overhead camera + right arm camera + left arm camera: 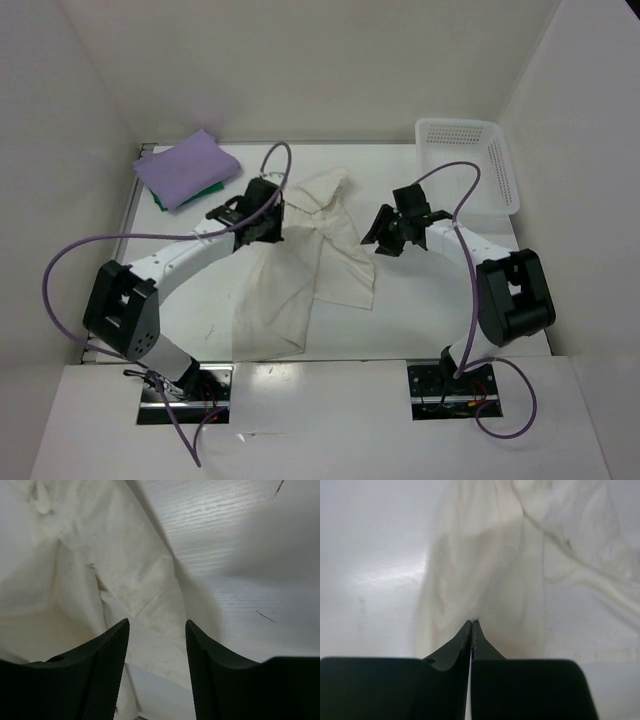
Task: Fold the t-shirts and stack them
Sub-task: Flatten out the tshirt
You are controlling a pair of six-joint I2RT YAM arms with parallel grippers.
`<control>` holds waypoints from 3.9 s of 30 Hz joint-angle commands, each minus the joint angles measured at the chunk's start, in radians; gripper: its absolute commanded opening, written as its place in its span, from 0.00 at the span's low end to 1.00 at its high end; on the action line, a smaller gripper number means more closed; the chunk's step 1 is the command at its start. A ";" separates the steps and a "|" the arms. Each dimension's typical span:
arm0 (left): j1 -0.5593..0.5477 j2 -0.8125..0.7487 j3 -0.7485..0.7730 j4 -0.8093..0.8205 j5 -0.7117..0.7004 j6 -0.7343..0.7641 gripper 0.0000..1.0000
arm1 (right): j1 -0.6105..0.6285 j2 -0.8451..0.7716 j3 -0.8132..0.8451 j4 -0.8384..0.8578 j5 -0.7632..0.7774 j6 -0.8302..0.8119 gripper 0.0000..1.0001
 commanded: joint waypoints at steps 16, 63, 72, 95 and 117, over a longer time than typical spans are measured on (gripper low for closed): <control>0.405 0.422 0.801 -0.150 -0.080 0.169 0.71 | 0.086 0.053 -0.046 -0.032 0.016 0.009 0.65; 0.437 0.051 0.479 -0.157 0.182 0.014 0.01 | -0.157 -0.182 0.135 -0.181 0.007 -0.050 0.00; 0.483 -0.158 0.527 -0.328 0.372 0.048 0.19 | -0.232 -0.268 0.479 -0.314 -0.249 -0.101 0.00; 0.331 -0.008 0.025 -0.053 0.268 0.032 0.69 | -0.232 -0.321 -0.026 -0.205 -0.222 -0.099 0.00; 0.331 0.161 0.010 0.065 0.150 0.111 0.60 | -0.232 -0.294 -0.017 -0.186 -0.222 -0.109 0.00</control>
